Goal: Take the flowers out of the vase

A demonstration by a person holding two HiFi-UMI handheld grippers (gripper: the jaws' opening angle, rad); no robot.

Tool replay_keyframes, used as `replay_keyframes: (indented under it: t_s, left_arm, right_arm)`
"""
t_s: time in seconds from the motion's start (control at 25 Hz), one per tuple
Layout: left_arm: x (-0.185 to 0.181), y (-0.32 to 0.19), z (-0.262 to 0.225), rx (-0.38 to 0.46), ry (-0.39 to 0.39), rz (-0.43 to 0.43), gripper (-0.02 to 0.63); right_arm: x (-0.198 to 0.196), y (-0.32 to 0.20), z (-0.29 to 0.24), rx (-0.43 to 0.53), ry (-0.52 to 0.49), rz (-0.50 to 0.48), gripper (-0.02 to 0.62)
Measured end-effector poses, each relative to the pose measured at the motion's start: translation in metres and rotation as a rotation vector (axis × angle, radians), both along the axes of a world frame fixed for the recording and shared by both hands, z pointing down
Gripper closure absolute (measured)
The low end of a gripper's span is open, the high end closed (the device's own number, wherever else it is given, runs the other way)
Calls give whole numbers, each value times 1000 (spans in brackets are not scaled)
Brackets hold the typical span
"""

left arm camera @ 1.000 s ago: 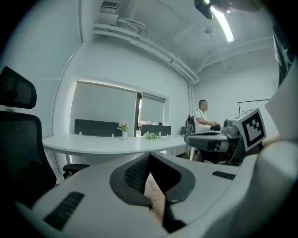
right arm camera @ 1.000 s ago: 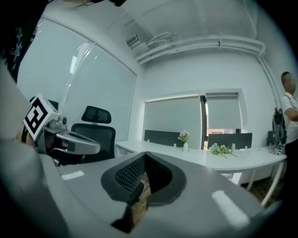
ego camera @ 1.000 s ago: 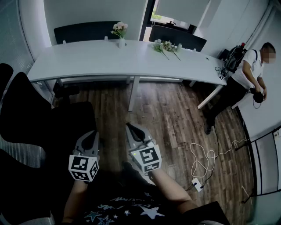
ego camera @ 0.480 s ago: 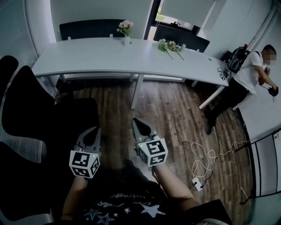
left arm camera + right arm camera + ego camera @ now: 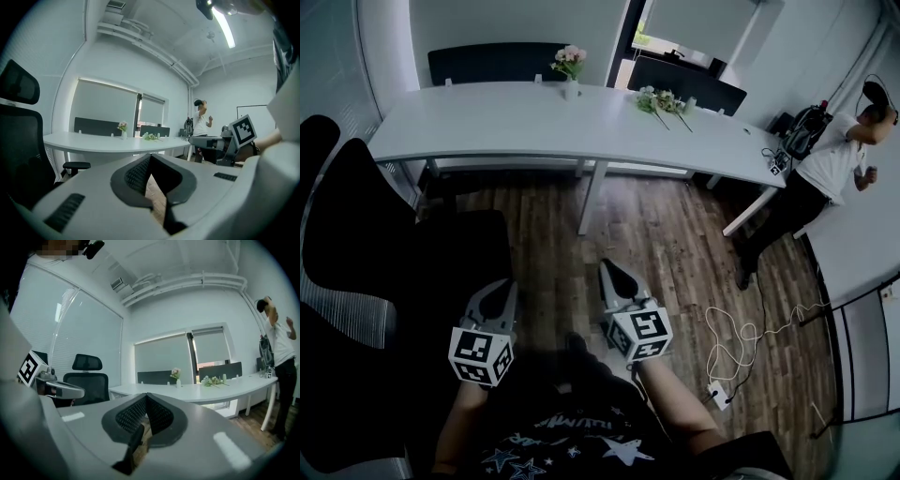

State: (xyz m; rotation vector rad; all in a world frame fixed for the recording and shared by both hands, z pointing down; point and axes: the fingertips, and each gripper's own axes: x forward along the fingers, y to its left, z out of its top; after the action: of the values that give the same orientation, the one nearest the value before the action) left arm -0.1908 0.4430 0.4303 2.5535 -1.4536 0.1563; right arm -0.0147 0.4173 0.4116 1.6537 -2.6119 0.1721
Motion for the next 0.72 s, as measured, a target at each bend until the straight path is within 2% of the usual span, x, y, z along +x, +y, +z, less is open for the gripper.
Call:
replay_keyframes:
  t_s: [0.28,0.48,0.72]
  left_arm:
    - [2,-24,10,-3,-7,-22,597]
    - [9,-68,12,-10,1,-48,597]
    - [36,-131,7,-20,1,-35,597]
  right_arm:
    - [2,-40,13,-1,13,-35,594]
    - [-2,-89,17,-25,17,-87,594]
    - [27,-153,16,-19,6,-66,594]
